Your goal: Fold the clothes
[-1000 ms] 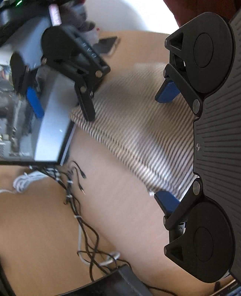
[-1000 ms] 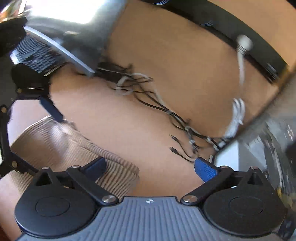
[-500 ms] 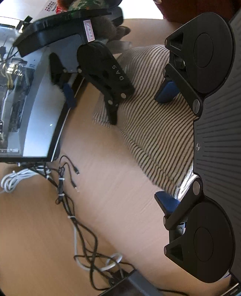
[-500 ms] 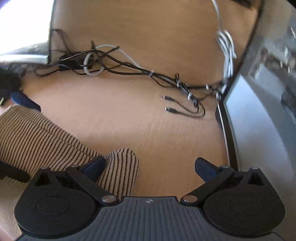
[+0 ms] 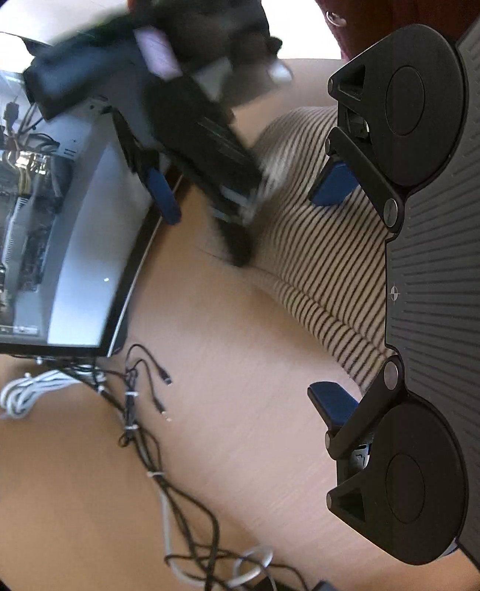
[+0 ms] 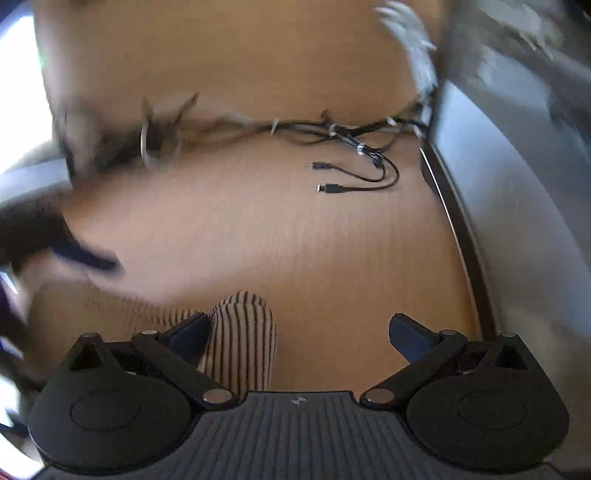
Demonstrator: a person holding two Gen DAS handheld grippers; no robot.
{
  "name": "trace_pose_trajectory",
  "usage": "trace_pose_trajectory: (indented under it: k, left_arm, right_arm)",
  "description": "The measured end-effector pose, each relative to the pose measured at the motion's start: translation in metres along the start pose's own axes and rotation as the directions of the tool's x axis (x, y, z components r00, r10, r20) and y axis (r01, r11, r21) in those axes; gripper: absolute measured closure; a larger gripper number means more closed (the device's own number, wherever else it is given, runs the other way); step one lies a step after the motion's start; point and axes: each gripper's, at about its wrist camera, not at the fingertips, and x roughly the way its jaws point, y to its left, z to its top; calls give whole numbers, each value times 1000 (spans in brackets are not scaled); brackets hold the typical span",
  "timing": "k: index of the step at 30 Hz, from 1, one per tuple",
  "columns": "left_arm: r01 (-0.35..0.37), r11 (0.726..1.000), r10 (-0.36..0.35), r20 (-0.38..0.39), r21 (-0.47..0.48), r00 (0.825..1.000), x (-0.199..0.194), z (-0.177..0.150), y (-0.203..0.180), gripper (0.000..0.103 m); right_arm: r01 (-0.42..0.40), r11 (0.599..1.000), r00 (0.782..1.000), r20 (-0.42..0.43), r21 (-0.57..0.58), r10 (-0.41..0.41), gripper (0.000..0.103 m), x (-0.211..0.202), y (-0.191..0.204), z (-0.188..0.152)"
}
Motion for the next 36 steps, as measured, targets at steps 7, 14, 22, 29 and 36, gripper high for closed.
trace_pose_trajectory:
  k: [7,14,22,29,36]
  left_arm:
    - [22,1000,-22,1,-11,1000,4,1,8,0]
    - [21,1000,-21,5,-11,1000,0,-1,8,0]
    - [74,993,-72,18,-89,997,8,-6,21,0]
    - [64,987,-62,18,-146,998,6,-11,30,0]
    - [48,967,-45,16,-250,999,2,-21,51,0]
  right_arm:
    - [122,990,992,-21,75,-120,0,9,-2,-14]
    - [151,988,988,-37,16,-150,0,8,13,-11]
    - [-235,957,917,-289,168,276,0,-29,-4,-40]
    - [-301,899,865,-306,319,399,8,-1,-13,-55]
    - [-265,933,920,-224,244,320,9,7,-4,-35]
